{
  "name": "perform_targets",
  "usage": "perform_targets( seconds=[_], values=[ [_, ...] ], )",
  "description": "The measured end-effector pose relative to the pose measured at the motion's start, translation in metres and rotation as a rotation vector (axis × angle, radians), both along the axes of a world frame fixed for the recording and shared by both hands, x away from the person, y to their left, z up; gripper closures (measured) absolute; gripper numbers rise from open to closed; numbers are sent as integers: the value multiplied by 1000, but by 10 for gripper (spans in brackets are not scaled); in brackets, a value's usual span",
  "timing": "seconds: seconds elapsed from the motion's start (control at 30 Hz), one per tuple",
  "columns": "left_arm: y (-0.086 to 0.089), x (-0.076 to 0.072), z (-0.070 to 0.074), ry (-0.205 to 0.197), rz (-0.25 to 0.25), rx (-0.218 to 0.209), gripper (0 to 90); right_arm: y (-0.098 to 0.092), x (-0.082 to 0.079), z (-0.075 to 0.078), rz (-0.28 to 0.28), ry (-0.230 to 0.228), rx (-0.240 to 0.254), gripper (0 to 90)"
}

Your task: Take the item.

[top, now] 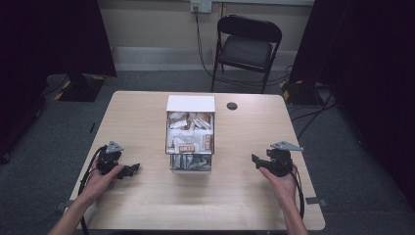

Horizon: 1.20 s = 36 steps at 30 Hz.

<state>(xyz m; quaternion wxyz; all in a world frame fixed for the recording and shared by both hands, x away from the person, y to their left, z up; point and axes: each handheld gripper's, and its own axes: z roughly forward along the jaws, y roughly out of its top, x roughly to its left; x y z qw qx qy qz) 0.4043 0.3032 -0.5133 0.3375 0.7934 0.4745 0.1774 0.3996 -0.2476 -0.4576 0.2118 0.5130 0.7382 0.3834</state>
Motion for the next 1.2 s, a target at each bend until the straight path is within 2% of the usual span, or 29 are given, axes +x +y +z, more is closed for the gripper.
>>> perform_targets(
  seconds=[0.23,0.4,0.6,1.0,1.2],
  values=[
    [0,0,0,0,-1,0,0,3,-2,15,36,-23,47,345],
    [0,0,0,0,-1,0,0,6,-5,28,102,-25,103,423],
    [0,0,0,0,-1,0,0,11,-8,40,138,-36,138,439],
    [0,0,0,0,-1,0,0,29,-14,65,233,-35,165,476],
    [0,0,0,0,-1,0,0,37,-19,79,269,-60,181,509]
  ],
)
